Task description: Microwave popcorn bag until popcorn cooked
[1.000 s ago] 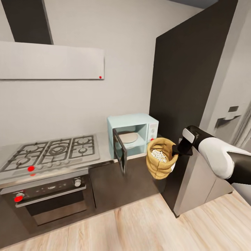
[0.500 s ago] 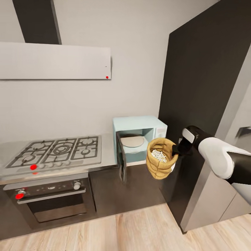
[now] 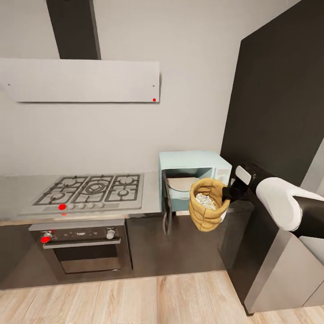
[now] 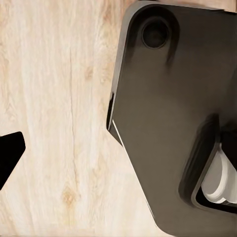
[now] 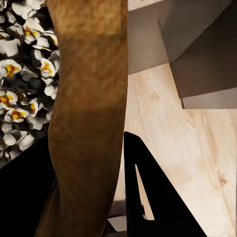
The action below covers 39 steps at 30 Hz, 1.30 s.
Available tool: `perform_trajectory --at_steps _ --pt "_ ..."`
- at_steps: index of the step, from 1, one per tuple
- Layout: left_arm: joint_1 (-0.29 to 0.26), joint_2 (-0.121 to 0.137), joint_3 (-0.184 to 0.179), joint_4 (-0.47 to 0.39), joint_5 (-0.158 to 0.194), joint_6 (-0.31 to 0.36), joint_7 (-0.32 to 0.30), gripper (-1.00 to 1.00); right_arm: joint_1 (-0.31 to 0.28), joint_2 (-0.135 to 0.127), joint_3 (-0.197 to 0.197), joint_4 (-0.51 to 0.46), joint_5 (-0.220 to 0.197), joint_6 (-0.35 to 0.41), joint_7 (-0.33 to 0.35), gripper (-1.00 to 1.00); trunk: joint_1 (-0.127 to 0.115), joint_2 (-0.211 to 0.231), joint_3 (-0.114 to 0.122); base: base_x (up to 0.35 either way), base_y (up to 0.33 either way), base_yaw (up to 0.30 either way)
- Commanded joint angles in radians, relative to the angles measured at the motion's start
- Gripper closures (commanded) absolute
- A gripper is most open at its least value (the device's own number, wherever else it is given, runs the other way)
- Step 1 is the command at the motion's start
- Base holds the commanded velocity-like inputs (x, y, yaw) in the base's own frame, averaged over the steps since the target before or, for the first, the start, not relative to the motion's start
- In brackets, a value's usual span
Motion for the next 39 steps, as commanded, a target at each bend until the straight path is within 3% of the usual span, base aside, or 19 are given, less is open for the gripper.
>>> perform_trajectory --at_steps 1,23,31,39 --pt "0.0 0.0 0.004 -0.001 0.001 -0.001 0.002 -1.0 0.0 0.0 -0.009 -0.001 -0.005 0.003 -0.01 1.0 0.001 -0.002 -0.002 0.0 -0.266 0.253" --pt "0.0 0.0 0.004 -0.001 0.0 -0.001 0.002 -1.0 0.0 0.0 -0.007 -0.001 -0.005 0.003 -0.01 1.0 0.001 -0.002 -0.003 0.0 -0.148 0.249" --pt "0.0 0.0 0.004 -0.001 0.0 -0.001 0.002 -1.0 0.0 0.0 -0.007 0.007 -0.004 0.002 -0.01 1.0 0.001 -0.002 -0.003 0.0 -0.281 0.037" --pt "0.0 0.0 0.004 -0.001 0.001 -0.001 0.002 -1.0 0.0 0.0 -0.007 0.026 -0.003 0.001 -0.009 1.0 0.001 -0.002 -0.003 0.0 -0.027 0.0"
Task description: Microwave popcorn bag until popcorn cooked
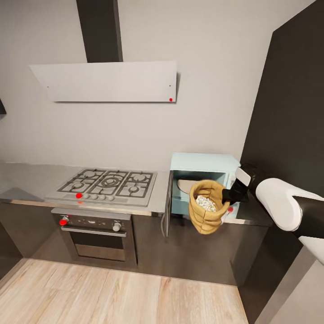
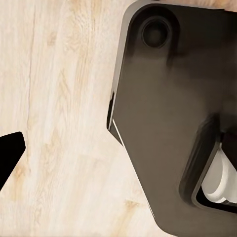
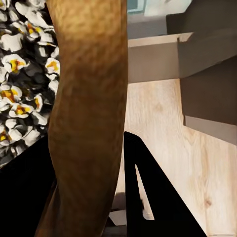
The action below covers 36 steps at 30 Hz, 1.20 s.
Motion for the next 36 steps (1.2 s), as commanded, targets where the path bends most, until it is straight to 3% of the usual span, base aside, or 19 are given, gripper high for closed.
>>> perform_trajectory --at_steps 1,26,36 --pt "0.0 0.0 0.004 -0.001 0.001 -0.001 0.001 -1.0 -0.001 0.0 -0.009 0.005 -0.005 0.002 -0.01 1.0 0.001 -0.002 -0.002 0.0 0.0 0.0" --pt "0.0 0.0 0.005 -0.001 0.001 -0.001 0.001 -1.0 -0.001 0.0 -0.009 0.059 -0.004 0.001 -0.008 1.0 0.001 -0.002 -0.027 0.019 0.0 0.0" --pt "0.0 0.0 0.005 -0.001 0.001 -0.001 0.001 -1.0 -0.001 0.0 -0.009 0.059 -0.004 0.001 -0.008 1.0 0.001 -0.002 -0.027 0.299 0.0 0.0"
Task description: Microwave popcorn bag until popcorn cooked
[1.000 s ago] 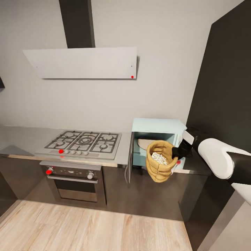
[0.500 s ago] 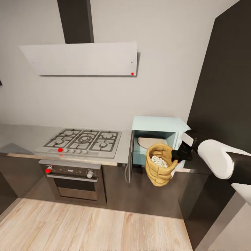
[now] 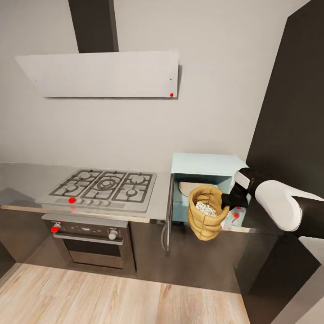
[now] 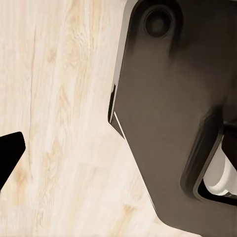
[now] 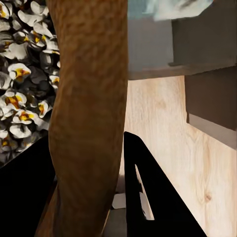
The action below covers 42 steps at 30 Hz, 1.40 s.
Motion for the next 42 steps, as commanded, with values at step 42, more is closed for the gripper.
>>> perform_trajectory --at_steps 42 --pt "0.0 0.0 0.004 -0.001 0.001 0.0 0.001 -1.0 -0.002 0.001 -0.014 -0.002 -0.006 -0.004 -0.016 1.0 0.001 -0.002 -0.002 0.035 0.0 0.0"
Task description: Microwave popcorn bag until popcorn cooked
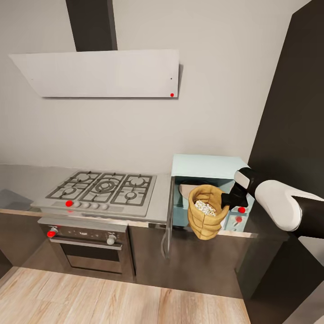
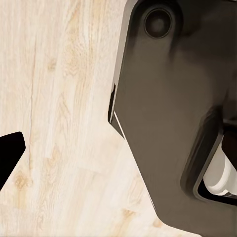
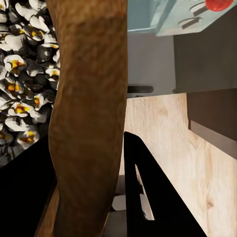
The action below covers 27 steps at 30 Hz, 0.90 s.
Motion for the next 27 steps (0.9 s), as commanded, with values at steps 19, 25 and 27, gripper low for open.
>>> perform_trajectory --at_steps 19,25,27 --pt "0.0 0.0 0.004 -0.001 0.001 -0.001 0.001 -1.0 -0.002 0.01 -0.581 -0.064 -0.008 -0.107 -0.586 1.0 0.001 -0.002 -0.002 0.0 0.0 0.0" --pt "0.0 0.0 0.004 -0.001 0.001 0.0 0.001 -1.0 -0.002 0.013 -0.583 -0.064 -0.009 -0.228 -0.602 1.0 0.001 -0.002 -0.002 0.0 0.0 0.0" --pt "0.0 0.0 0.004 -0.001 0.001 -0.001 0.001 -1.0 -0.002 0.014 -0.596 -0.064 -0.009 -0.247 -0.613 1.0 0.001 -0.002 -0.002 0.0 0.0 0.0"
